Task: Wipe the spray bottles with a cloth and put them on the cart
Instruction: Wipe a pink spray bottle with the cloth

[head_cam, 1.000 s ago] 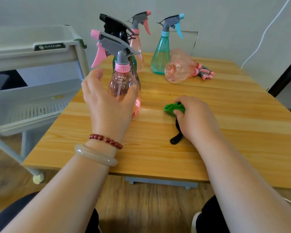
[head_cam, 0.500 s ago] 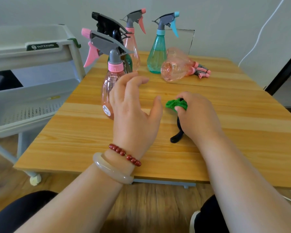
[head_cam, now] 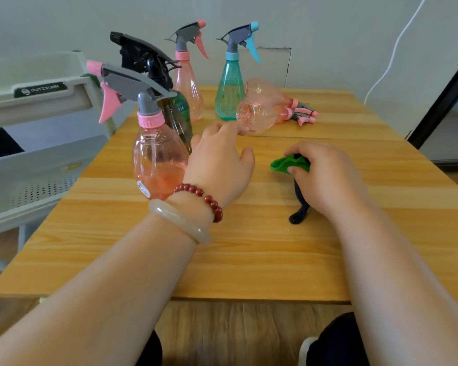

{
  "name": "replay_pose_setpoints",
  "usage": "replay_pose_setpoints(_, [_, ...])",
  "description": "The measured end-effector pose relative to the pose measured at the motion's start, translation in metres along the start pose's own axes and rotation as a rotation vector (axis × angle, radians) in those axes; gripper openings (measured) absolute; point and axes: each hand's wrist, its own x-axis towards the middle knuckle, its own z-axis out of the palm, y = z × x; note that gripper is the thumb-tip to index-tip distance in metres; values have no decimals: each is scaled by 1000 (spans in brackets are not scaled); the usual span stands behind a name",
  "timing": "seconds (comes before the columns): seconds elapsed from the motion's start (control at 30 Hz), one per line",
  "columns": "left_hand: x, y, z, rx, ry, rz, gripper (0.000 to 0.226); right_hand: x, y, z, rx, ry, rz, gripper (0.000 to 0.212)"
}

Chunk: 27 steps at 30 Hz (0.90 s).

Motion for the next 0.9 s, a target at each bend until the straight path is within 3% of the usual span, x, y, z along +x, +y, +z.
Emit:
replay_pose_setpoints(0.1, [28,4,8,13,-57,-55,38,3,17,-4,-36,-63,-3,36])
replay_pose_setpoints(0.27, [64,18,29,22,-76,-96,44,8,33,-4,-198,-450,24,60])
replay_pose_setpoints(0.47, [98,29,60,250,-13,86,58,11,37,0,-68,-407,-5,55])
replay_pose_setpoints(0.6, [125,24,77,595,-63,269,61,13,40,-1,-26,-408,14,53])
replay_pose_setpoints(0.9, [154,5,80,752,-121,246,57,19,42,-2,-12,-442,23,52])
